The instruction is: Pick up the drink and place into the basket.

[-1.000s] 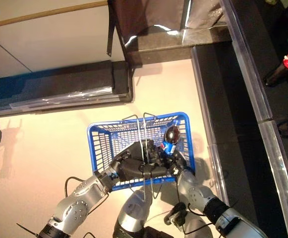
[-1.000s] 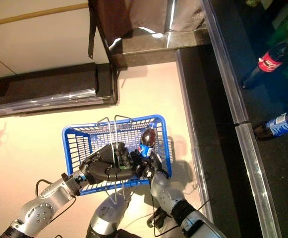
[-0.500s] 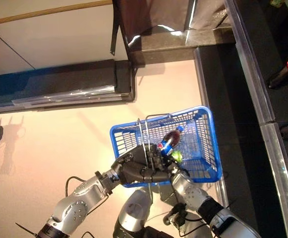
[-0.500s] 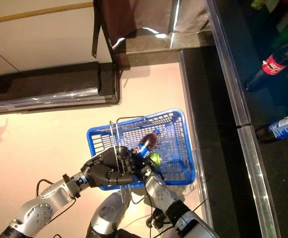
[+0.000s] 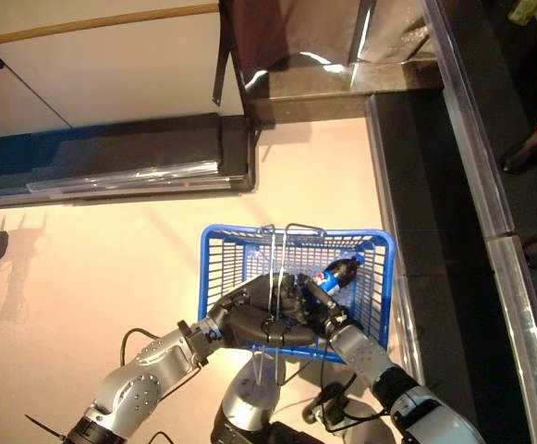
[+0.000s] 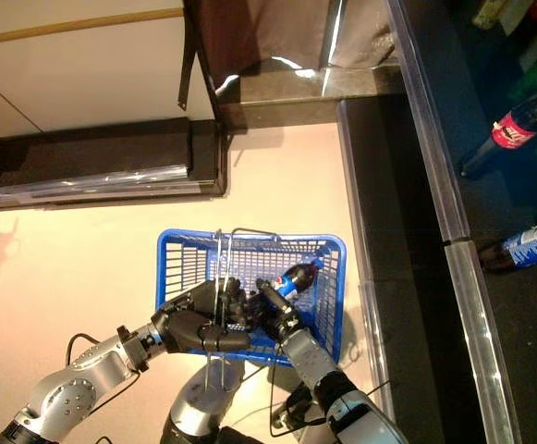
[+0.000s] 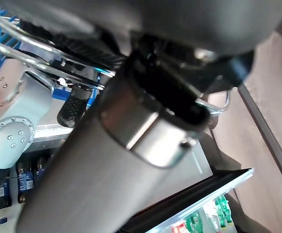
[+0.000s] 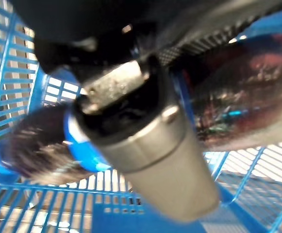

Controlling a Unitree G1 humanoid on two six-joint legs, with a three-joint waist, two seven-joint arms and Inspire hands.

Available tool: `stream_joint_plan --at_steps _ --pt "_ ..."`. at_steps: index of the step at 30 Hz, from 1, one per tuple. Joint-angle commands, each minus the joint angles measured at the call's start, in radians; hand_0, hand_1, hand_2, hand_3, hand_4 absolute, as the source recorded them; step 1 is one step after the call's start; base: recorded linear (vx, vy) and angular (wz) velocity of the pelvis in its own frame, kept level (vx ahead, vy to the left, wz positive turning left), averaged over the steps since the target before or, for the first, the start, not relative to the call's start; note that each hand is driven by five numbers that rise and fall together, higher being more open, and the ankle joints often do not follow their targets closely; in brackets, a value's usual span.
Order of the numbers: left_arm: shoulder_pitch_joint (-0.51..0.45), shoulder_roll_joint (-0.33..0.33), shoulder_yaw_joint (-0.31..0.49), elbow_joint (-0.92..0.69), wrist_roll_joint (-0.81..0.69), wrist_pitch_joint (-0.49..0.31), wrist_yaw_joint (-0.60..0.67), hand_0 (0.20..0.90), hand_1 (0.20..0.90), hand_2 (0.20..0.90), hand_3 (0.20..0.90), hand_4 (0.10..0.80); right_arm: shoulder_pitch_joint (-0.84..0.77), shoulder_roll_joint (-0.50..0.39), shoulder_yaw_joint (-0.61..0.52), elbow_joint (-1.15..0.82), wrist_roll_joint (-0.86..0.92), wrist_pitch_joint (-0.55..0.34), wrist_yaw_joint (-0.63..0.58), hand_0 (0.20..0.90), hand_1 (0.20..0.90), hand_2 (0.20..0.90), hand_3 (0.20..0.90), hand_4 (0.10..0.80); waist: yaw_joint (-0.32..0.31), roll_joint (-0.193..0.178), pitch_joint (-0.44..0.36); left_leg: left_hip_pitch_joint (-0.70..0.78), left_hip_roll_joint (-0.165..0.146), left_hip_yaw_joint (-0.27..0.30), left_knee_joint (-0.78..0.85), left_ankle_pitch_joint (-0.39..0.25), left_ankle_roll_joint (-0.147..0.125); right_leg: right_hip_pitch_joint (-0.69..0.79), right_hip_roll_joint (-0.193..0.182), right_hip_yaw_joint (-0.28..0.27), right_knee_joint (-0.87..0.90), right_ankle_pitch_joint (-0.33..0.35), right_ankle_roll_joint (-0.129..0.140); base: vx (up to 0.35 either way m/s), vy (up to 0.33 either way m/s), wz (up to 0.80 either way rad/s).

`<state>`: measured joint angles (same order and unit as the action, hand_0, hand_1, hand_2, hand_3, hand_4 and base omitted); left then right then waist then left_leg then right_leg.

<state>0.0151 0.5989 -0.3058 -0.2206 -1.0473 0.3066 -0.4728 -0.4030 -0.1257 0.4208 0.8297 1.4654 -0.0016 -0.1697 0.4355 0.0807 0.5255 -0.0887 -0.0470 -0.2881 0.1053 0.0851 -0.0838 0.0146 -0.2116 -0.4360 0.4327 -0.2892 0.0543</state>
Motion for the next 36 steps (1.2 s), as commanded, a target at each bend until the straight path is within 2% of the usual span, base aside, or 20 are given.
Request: stream_joint_plan --at_steps 1,14,20,25,30,32,36 --pt "-0.032 -0.112 -0.02 -0.322 -0.189 -0.107 -0.165 0.3 0.3 0.3 0.2 0.1 -0.057 0.058 0.018 -0.033 0.026 -0.034 0.096 0.9 0.9 0.9 0.9 0.8 -0.021 0.0 -0.202 -0.032 -0.019 0.017 0.116 -0.068 0.036 0.043 0.025 -0.001 -0.168 0.203 -0.009 0.0 0.0 0.0" --pt "0.01 -0.134 -0.025 -0.309 -0.18 -0.091 -0.16 0.3 0.3 0.3 0.2 0.1 0.012 0.039 0.031 -0.109 0.018 -0.057 0.128 0.9 0.9 0.9 0.9 0.8 -0.038 -0.004 -0.199 -0.022 -0.012 0.035 0.118 -0.07 0.04 0.046 0.023 0.008 -0.164 0.206 -0.005 0.008 0.003 0.0" --pt "0.035 -0.143 -0.016 -0.296 -0.178 -0.084 -0.14 0.3 0.3 0.3 0.2 0.1 0.065 0.016 0.051 -0.236 -0.007 -0.092 0.141 0.9 0.9 0.9 0.9 0.8 -0.056 -0.008 -0.196 -0.021 -0.005 0.05 0.118 -0.069 0.04 0.04 0.024 0.012 -0.16 0.206 -0.003 0.0 0.0 0.0" --pt "0.087 -0.164 0.004 -0.278 -0.172 -0.074 -0.124 0.3 0.3 0.3 0.2 0.1 0.179 -0.025 0.07 -0.413 -0.09 -0.122 0.152 0.9 0.9 0.9 0.9 0.8 -0.083 -0.02 -0.193 -0.021 0.004 0.067 0.118 -0.071 0.042 0.034 0.027 0.025 -0.163 0.207 0.002 0.0 0.0 0.0" --pt "0.146 -0.19 0.007 -0.234 -0.122 -0.166 -0.074 0.3 0.3 0.3 0.2 0.1 0.332 -0.078 0.075 -0.611 -0.232 -0.137 0.107 0.9 0.9 0.9 0.9 0.8 -0.133 -0.037 -0.193 -0.016 0.019 0.102 0.104 -0.069 0.047 0.02 0.034 0.055 -0.176 0.213 0.009 -0.03 0.014 -0.06" --pt "0.16 -0.189 0.003 -0.206 -0.1 -0.237 -0.04 0.3 0.3 0.3 0.2 0.1 0.397 -0.122 0.081 -0.694 -0.281 -0.126 0.12 0.9 0.9 0.9 0.9 0.8 -0.163 -0.046 -0.194 -0.011 0.028 0.125 0.095 -0.069 0.048 0.013 0.038 0.077 -0.186 0.218 0.013 -0.044 0.029 -0.25" --pt "0.185 -0.182 0.024 -0.161 -0.086 -0.312 0.0 0.3 0.3 0.3 0.2 0.1 0.476 -0.178 0.059 -0.797 -0.328 -0.102 0.151 0.9 0.9 0.9 0.9 0.8 -0.209 -0.064 -0.206 0.002 0.043 0.159 0.076 -0.066 0.049 0.009 0.043 0.109 -0.205 0.228 0.021 -0.015 0.025 -0.33"
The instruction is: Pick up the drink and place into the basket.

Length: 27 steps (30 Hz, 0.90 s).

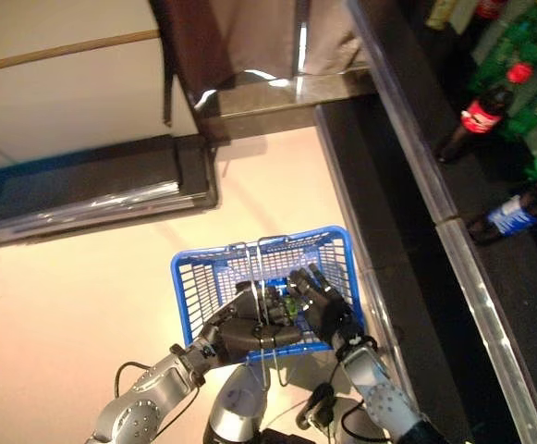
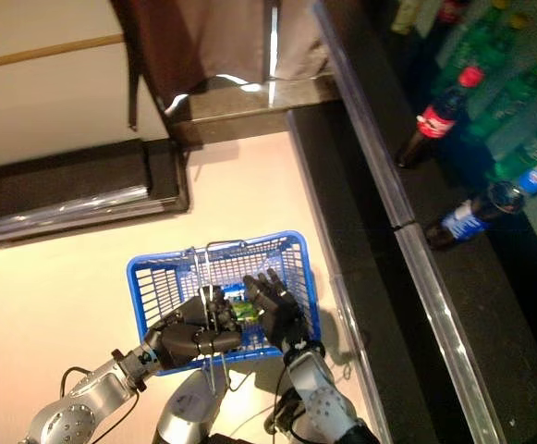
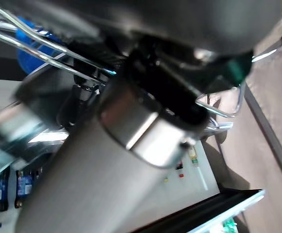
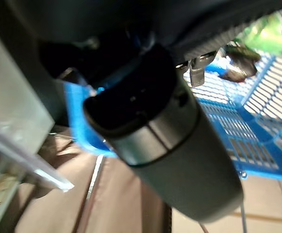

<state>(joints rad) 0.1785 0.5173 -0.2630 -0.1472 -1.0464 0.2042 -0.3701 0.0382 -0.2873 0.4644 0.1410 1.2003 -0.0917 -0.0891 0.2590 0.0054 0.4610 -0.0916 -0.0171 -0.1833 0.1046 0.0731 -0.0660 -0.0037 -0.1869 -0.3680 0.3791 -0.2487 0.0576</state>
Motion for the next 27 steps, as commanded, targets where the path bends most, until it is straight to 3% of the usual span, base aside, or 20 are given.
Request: stream_joint_plan --at_steps 1,13,18,19,21,25,27 --pt "0.031 -0.098 -0.014 -0.222 -0.091 -0.227 -0.097 0.3 0.3 0.3 0.2 0.1 0.06 -0.035 0.005 -0.133 -0.063 -0.008 0.085 0.9 0.9 0.9 0.9 0.8 -0.043 0.006 -0.147 0.01 0.017 0.065 0.073 -0.055 0.031 0.028 0.019 0.05 -0.158 0.189 0.02 0.006 0.016 -0.26" --pt "0.074 -0.068 0.02 -0.109 -0.028 -0.381 0.051 0.3 0.3 0.3 0.2 0.1 0.222 -0.17 -0.124 -0.288 -0.083 0.016 0.317 0.9 0.9 0.9 0.9 0.8 -0.166 -0.048 -0.219 0.092 0.061 0.2 0.032 -0.083 0.036 0.051 0.024 0.184 -0.23 0.215 0.066 0.012 0.032 -0.37" --pt "0.082 -0.086 0.017 0.016 0.083 -0.432 0.183 0.3 0.3 0.3 0.2 0.1 0.261 -0.15 -0.15 -0.268 -0.034 0.02 0.408 0.9 0.9 0.9 0.9 0.8 -0.22 -0.064 -0.249 0.13 0.064 0.268 0.042 -0.119 0.049 0.064 0.012 0.257 -0.254 0.228 0.096 0.034 0.101 -0.48" --pt "0.086 -0.1 0.021 0.076 0.072 -0.427 0.255 0.3 0.3 0.3 0.2 0.1 0.284 -0.131 -0.161 -0.249 -0.032 0.02 0.429 0.9 0.9 0.9 0.9 0.8 -0.241 -0.071 -0.258 0.142 0.06 0.295 0.051 -0.138 0.06 0.066 0.005 0.291 -0.266 0.24 0.113 0.03 0.064 -0.47" --pt "0.086 -0.109 0.025 0.117 0.095 -0.439 0.275 0.3 0.3 0.3 0.2 0.1 0.301 -0.12 -0.17 -0.235 -0.018 0.014 0.434 0.9 0.9 0.9 0.9 0.8 -0.255 -0.077 -0.262 0.147 0.058 0.317 0.058 -0.151 0.067 0.065 -0.002 0.31 -0.277 0.252 0.126 0.012 0.037 -0.55" --pt "0.072 -0.123 0.046 0.269 0.161 -0.478 0.387 0.3 0.3 0.3 0.2 0.1 0.359 -0.083 -0.231 -0.143 -0.025 0.014 0.449 0.9 0.9 0.9 0.9 0.8 -0.317 -0.093 -0.264 0.159 0.069 0.411 0.076 -0.185 0.085 0.038 -0.048 0.373 -0.333 0.352 0.185 -0.028 0.001 -0.63" --pt "0.054 -0.12 0.065 0.332 0.181 -0.499 0.425 0.3 0.3 0.3 0.2 0.1 0.371 -0.073 -0.255 -0.1 -0.049 0.024 0.45 0.9 0.9 0.9 0.9 0.8 -0.336 -0.097 -0.263 0.167 0.08 0.463 0.072 -0.19 0.076 0.005 -0.073 0.351 -0.344 0.425 0.194 -0.07 -0.013 -0.93"
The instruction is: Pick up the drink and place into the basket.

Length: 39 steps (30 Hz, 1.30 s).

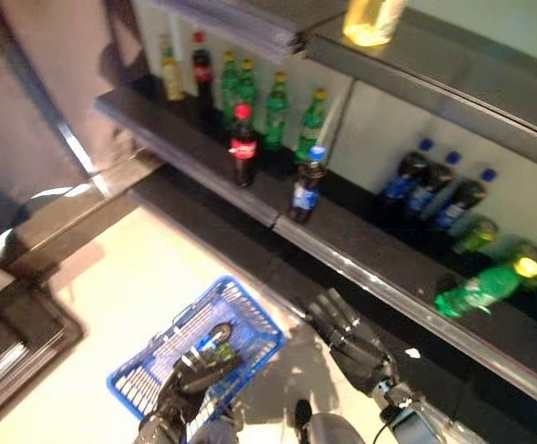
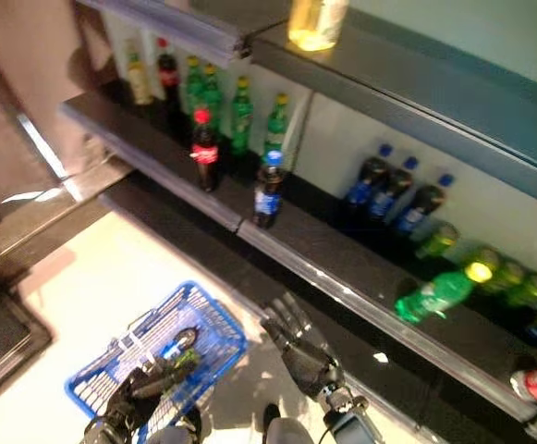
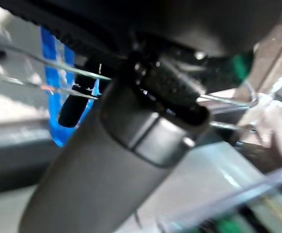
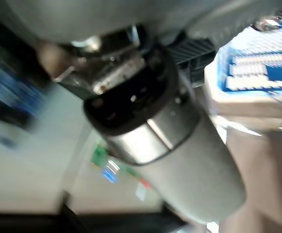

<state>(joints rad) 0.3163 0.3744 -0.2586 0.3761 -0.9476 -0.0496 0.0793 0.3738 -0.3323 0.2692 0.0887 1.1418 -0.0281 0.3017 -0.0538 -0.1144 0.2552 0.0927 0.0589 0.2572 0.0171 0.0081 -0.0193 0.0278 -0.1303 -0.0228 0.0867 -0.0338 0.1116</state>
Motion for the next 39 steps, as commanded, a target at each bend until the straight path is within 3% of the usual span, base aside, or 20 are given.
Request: stream_joint_plan --at_steps 1,2,4,6,9,10,12,14,15,19,22,26,28,30,31,32,34,35,37,39 --pt "-0.09 0.024 0.072 -0.156 0.084 -0.244 0.002 0.3 0.3 0.3 0.2 0.1 0.039 -0.025 -0.073 -0.014 -0.028 -0.038 0.049 0.9 0.9 0.9 0.9 0.8 -0.033 0.021 -0.055 -0.013 0.012 0.057 0.158 -0.126 0.024 -0.051 -0.142 -0.018 -0.044 0.249 0.142 -0.107 -0.007 -0.97" --pt "-0.091 0.02 0.089 -0.126 0.073 -0.24 0.019 0.3 0.3 0.3 0.2 0.1 0.04 -0.023 -0.082 0.016 -0.059 -0.038 0.03 0.9 0.9 0.9 0.9 0.8 -0.039 0.019 -0.053 -0.006 0.018 0.098 0.155 -0.127 0.021 -0.078 -0.152 -0.054 -0.026 0.278 0.142 -0.085 0.051 -1.04" --pt "-0.07 0.009 0.13 -0.048 0.125 -0.268 0.069 0.3 0.3 0.3 0.2 0.1 0.035 -0.007 -0.111 0.128 -0.086 -0.007 0.014 0.9 0.9 0.9 0.9 0.8 -0.038 0.03 -0.049 0.023 0.035 0.215 0.129 -0.143 0.013 -0.11 -0.149 -0.223 0.048 0.257 0.144 -0.209 0.128 -1.41" --pt "-0.067 0.003 0.133 -0.006 0.123 -0.278 0.08 0.3 0.3 0.3 0.2 0.1 0.021 0.002 -0.109 0.184 -0.124 -0.012 -0.002 0.9 0.9 0.9 0.9 0.8 -0.039 0.031 -0.049 0.016 0.029 0.242 0.117 -0.136 0.025 -0.116 -0.126 -0.238 0.102 0.213 0.135 -0.205 0.095 -1.84" --pt "-0.097 -0.034 0.147 0.163 0.113 -0.295 0.09 0.3 0.3 0.3 0.2 0.1 -0.036 0.019 -0.091 0.344 -0.221 -0.04 -0.176 0.9 0.9 0.9 0.9 0.8 -0.041 0.045 -0.059 -0.005 0.012 0.245 0.086 -0.109 0.042 -0.104 -0.05 -0.241 0.193 0.081 0.091 -0.145 0.029 -0.89" --pt "-0.103 -0.041 0.149 0.181 0.107 -0.29 0.096 0.3 0.3 0.3 0.2 0.1 -0.045 0.022 -0.089 0.361 -0.22 -0.03 -0.207 0.9 0.9 0.9 0.9 0.8 -0.039 0.046 -0.06 -0.007 0.011 0.246 0.084 -0.105 0.041 -0.101 -0.046 -0.246 0.199 0.068 0.085 -0.128 -0.076 -0.25" --pt "-0.13 -0.099 0.193 0.345 0.043 -0.299 0.1 0.3 0.3 0.3 0.2 0.1 -0.112 0.052 -0.116 0.525 -0.248 -0.028 -0.232 0.9 0.9 0.9 0.9 0.8 -0.011 0.05 -0.08 -0.016 0.017 0.259 0.081 -0.09 0.029 -0.047 -0.029 -0.316 0.157 0.013 0.04 -0.088 -0.211 -0.57" --pt "-0.15 -0.132 0.219 0.441 0.015 -0.305 0.107 0.3 0.3 0.3 0.2 0.1 -0.158 0.064 -0.122 0.628 -0.36 -0.052 -0.275 0.9 0.9 0.9 0.9 0.8 0.01 0.047 -0.097 -0.014 0.029 0.273 0.083 -0.085 0.016 0.003 -0.019 -0.357 0.091 -0.01 0.013 -0.026 -0.33 -1.24" --pt "-0.169 -0.156 0.238 0.513 0.01 -0.302 0.125 0.3 0.3 0.3 0.2 0.1 -0.19 0.064 -0.114 0.705 -0.487 -0.059 -0.336 0.9 0.9 0.9 0.9 0.8 0.015 0.044 -0.115 -0.01 0.039 0.274 0.087 -0.083 0.003 0.034 0.0 -0.352 0.037 -0.011 -0.001 0.035 -0.361 -1.48" --pt "-0.189 -0.165 0.282 0.597 -0.017 -0.271 0.175 0.3 0.3 0.3 0.2 0.1 -0.201 0.053 -0.095 0.749 -0.637 -0.02 -0.418 0.9 0.9 0.9 0.9 0.8 -0.003 0.036 -0.131 -0.021 0.083 0.237 0.108 -0.063 -0.032 0.047 0.055 -0.286 -0.002 -0.017 -0.023 0.023 -0.392 -0.85" --pt "-0.191 -0.169 0.338 0.669 -0.101 -0.274 0.173 0.3 0.3 0.3 0.2 0.1 -0.182 0.048 -0.11 0.778 -0.649 -0.001 -0.385 0.9 0.9 0.9 0.9 0.8 -0.02 0.025 -0.139 -0.027 0.12 0.211 0.11 -0.046 -0.051 0.049 0.085 -0.254 -0.022 -0.022 -0.04 0.005 -0.321 -0.39" --pt "-0.189 -0.169 0.373 0.718 -0.148 -0.279 0.185 0.3 0.3 0.3 0.2 0.1 -0.175 0.045 -0.109 0.803 -0.684 0.0 -0.354 0.9 0.9 0.9 0.9 0.8 -0.025 0.017 -0.145 -0.031 0.144 0.179 0.119 -0.034 -0.062 0.045 0.106 -0.233 -0.03 -0.028 -0.05 0.022 -0.296 -0.29" --pt "-0.174 -0.179 0.416 0.763 -0.223 -0.306 0.182 0.3 0.3 0.3 0.2 0.1 -0.193 0.037 -0.083 0.808 -0.698 0.018 -0.329 0.9 0.9 0.9 0.9 0.8 0.017 0.006 -0.138 -0.081 0.084 -0.003 0.16 -0.019 -0.041 0.032 0.124 -0.153 -0.037 -0.009 -0.065 0.036 -0.399 -0.33" --pt "-0.152 -0.19 0.437 0.786 -0.302 -0.322 0.167 0.3 0.3 0.3 0.2 0.1 -0.229 0.023 -0.051 0.813 -0.731 0.032 -0.313 0.9 0.9 0.9 0.9 0.8 0.071 0.0 -0.125 -0.143 -0.036 -0.199 0.251 -0.085 0.008 0.039 0.134 -0.067 -0.052 -0.001 -0.07 0.105 -0.277 -1.17" --pt "-0.143 -0.194 0.453 0.788 -0.31 -0.317 0.16 0.3 0.3 0.3 0.2 0.1 -0.255 0.018 -0.037 0.816 -0.733 0.039 -0.311 0.9 0.9 0.9 0.9 0.8 0.094 0.001 -0.123 -0.162 -0.089 -0.249 0.279 -0.111 0.03 0.037 0.139 -0.037 -0.058 0.004 -0.072 0.124 -0.193 -1.78" --pt "-0.142 -0.193 0.455 0.788 -0.309 -0.314 0.16 0.3 0.3 0.3 0.2 0.1 -0.259 0.018 -0.036 0.813 -0.732 0.04 -0.313 0.9 0.9 0.9 0.9 0.8 0.097 0.002 -0.123 -0.167 -0.096 -0.252 0.283 -0.111 0.032 0.038 0.14 -0.035 -0.06 0.004 -0.073 0.155 -0.225 -1.68" --pt "-0.128 -0.193 0.459 0.791 -0.319 -0.304 0.151 0.3 0.3 0.3 0.2 0.1 -0.287 0.016 -0.02 0.787 -0.7 0.055 -0.335 0.9 0.9 0.9 0.9 0.8 0.131 0.021 -0.118 -0.183 -0.168 -0.295 0.249 -0.121 0.044 0.047 0.155 -0.024 -0.073 0.011 -0.067 0.175 -0.196 -1.62" --pt "-0.128 -0.193 0.459 0.791 -0.319 -0.304 0.151 0.3 0.3 0.3 0.2 0.1 -0.287 0.016 -0.02 0.787 -0.7 0.056 -0.335 0.9 0.9 0.9 0.9 0.8 0.132 0.021 -0.117 -0.181 -0.168 -0.294 0.248 -0.121 0.044 0.048 0.155 -0.024 -0.073 0.011 -0.067 0.188 -0.15 -1.46" --pt "-0.119 -0.192 0.466 0.79 -0.312 -0.299 0.154 0.3 0.3 0.3 0.2 0.1 -0.298 0.024 -0.011 0.756 -0.689 0.069 -0.356 0.9 0.9 0.9 0.9 0.8 0.155 0.05 -0.12 -0.19 -0.198 -0.308 0.142 -0.049 0.024 0.061 0.185 -0.035 -0.077 0.003 -0.061 0.238 -0.132 -0.96" --pt "-0.118 -0.188 0.466 0.802 -0.32 -0.299 0.136 0.3 0.3 0.3 0.2 0.1 -0.298 0.03 -0.007 0.734 -0.692 0.078 -0.367 0.9 0.9 0.9 0.9 0.8 0.169 0.064 -0.118 -0.232 -0.208 -0.282 0.105 0.005 0.002 0.08 0.201 -0.044 -0.073 -0.013 -0.062 0.252 -0.114 -0.49"
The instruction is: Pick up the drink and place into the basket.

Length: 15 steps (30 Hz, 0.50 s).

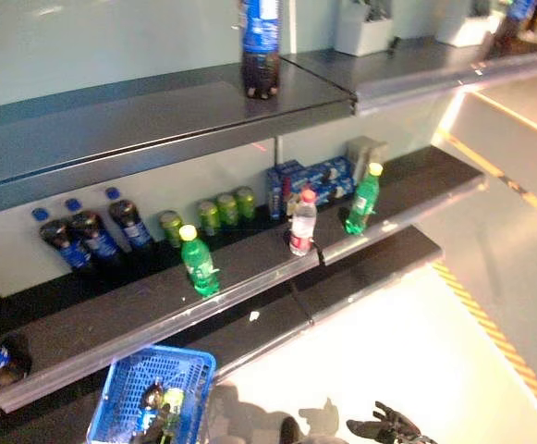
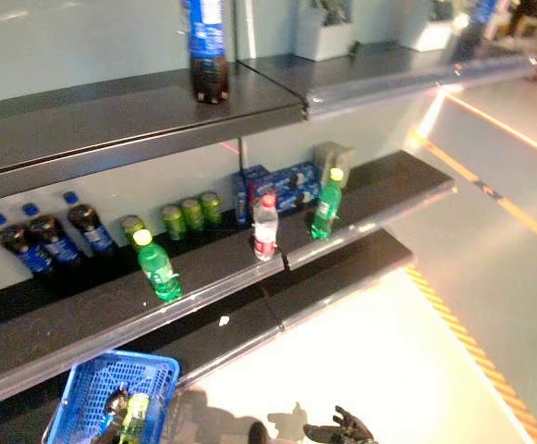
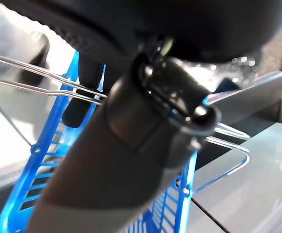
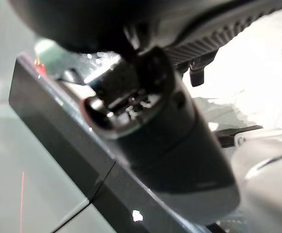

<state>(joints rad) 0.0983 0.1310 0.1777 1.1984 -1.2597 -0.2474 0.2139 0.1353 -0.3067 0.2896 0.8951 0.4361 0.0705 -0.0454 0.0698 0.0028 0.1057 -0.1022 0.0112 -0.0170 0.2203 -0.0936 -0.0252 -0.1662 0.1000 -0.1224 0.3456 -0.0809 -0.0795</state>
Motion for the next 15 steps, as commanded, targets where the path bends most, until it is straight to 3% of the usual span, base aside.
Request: stream_joint_plan --at_steps 1,2,3,5,8,9,10,13,15 --pt "0.098 0.055 0.035 -0.015 -0.006 -0.099 -0.01 0.3 0.3 0.3 0.2 0.1 -0.058 0.007 -0.026 -0.087 0.012 -0.014 -0.027 0.9 0.9 0.9 0.9 0.8 0.055 -0.048 0.032 -0.081 -0.168 0.024 -0.098 0.133 -0.001 0.289 -0.019 0.047 -0.319 0.019 0.126 0.245 -0.116 0.1" --pt "0.099 0.056 0.035 -0.012 -0.015 -0.098 -0.019 0.3 0.3 0.3 0.2 0.1 -0.058 0.009 -0.02 -0.106 0.01 -0.005 -0.032 0.9 0.9 0.9 0.9 0.8 0.064 -0.047 0.033 -0.119 -0.171 0.045 -0.072 0.153 -0.006 0.294 -0.008 0.037 -0.291 0.005 0.121 0.291 -0.115 0.59" --pt "0.099 0.053 0.037 -0.018 -0.024 -0.099 -0.008 0.3 0.3 0.3 0.2 0.1 -0.066 0.012 -0.005 -0.102 0.015 -0.007 -0.031 0.9 0.9 0.9 0.9 0.8 0.067 -0.047 0.025 -0.104 -0.173 0.035 -0.067 0.136 0.007 0.289 0.009 0.04 -0.257 -0.03 0.111 0.293 -0.096 0.55" --pt "0.095 0.054 0.044 -0.01 -0.041 -0.108 0.007 0.3 0.3 0.3 0.2 0.1 -0.079 0.032 0.007 -0.084 0.021 0.002 -0.036 0.9 0.9 0.9 0.9 0.8 0.071 -0.065 0.016 -0.086 -0.197 0.036 -0.062 0.113 0.036 0.289 0.028 0.042 -0.178 -0.004 0.134 0.285 -0.079 0.06" --pt "0.08 0.064 0.069 -0.003 -0.044 -0.112 0.005 0.3 0.3 0.3 0.2 0.1 -0.076 0.066 0.02 -0.056 0.001 -0.022 0.0 0.9 0.9 0.9 0.9 0.8 0.075 -0.103 0.009 -0.024 -0.212 0.057 -0.1 0.088 0.08 0.255 0.057 0.057 0.06 0.203 0.244 0.279 -0.112 -0.31" --pt "0.071 0.069 0.069 -0.002 -0.049 -0.114 0.004 0.3 0.3 0.3 0.2 0.1 -0.073 0.074 0.029 -0.049 -0.017 -0.041 0.02 0.9 0.9 0.9 0.9 0.8 0.074 -0.099 0.006 0.012 -0.199 0.049 -0.122 0.084 0.083 0.22 0.055 0.043 0.163 0.259 0.28 0.266 -0.144 -0.39" --pt "0.066 0.076 0.063 -0.006 -0.057 -0.113 0.005 0.3 0.3 0.3 0.2 0.1 -0.077 0.077 0.038 -0.045 -0.024 -0.046 0.025 0.9 0.9 0.9 0.9 0.8 0.073 -0.084 0.002 0.037 -0.172 0.049 -0.138 0.084 0.079 0.176 0.055 0.023 0.239 0.282 0.294 0.24 -0.143 -0.32" --pt "0.045 0.08 0.044 -0.012 -0.086 -0.118 0.001 0.3 0.3 0.3 0.2 0.1 -0.085 0.08 0.05 -0.04 -0.016 -0.044 0.009 0.9 0.9 0.9 0.9 0.8 0.06 -0.069 -0.002 0.07 -0.142 0.037 -0.14 0.081 0.067 0.133 -0.026 -0.01 0.194 0.205 0.266 0.219 -0.151 -0.14" --pt "0.018 0.073 0.035 -0.031 -0.073 -0.116 0.005 0.3 0.3 0.3 0.2 0.1 -0.089 0.077 0.044 -0.047 -0.007 -0.06 -0.001 0.9 0.9 0.9 0.9 0.8 0.049 -0.057 0.006 0.081 -0.132 -0.006 -0.117 0.07 0.056 0.141 -0.134 -0.022 -0.003 0.132 0.224 0.203 -0.297 0.26"
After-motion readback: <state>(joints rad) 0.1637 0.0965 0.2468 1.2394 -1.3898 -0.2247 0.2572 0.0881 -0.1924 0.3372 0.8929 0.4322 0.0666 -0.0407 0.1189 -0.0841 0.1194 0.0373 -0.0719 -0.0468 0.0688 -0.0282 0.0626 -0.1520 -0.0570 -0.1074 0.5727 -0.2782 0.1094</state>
